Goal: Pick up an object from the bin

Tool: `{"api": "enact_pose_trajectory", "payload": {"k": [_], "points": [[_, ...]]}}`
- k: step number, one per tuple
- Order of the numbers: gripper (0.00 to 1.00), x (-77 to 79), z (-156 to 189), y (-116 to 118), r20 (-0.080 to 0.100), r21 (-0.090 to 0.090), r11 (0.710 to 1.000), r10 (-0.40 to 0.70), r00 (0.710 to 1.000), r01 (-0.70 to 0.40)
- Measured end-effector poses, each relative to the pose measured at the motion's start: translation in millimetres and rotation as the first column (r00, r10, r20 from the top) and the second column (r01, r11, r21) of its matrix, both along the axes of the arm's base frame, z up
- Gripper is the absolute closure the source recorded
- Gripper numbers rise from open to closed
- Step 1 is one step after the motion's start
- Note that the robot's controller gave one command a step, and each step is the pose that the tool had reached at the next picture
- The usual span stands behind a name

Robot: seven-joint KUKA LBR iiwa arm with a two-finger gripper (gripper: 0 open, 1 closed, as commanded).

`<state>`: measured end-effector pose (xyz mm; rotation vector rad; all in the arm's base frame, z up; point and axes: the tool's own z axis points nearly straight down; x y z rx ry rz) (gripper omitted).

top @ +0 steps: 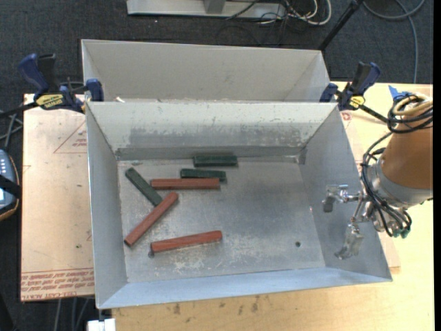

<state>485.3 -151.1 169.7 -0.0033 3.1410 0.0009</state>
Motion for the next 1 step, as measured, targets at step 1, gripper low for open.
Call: {"api": "enact_pose_trajectory", "payload": {"k": [1], "points": [[1.00, 0.0, 0.0, 0.0, 0.000, 0.000, 1.000, 0.000, 1.000, 0.000]]}}
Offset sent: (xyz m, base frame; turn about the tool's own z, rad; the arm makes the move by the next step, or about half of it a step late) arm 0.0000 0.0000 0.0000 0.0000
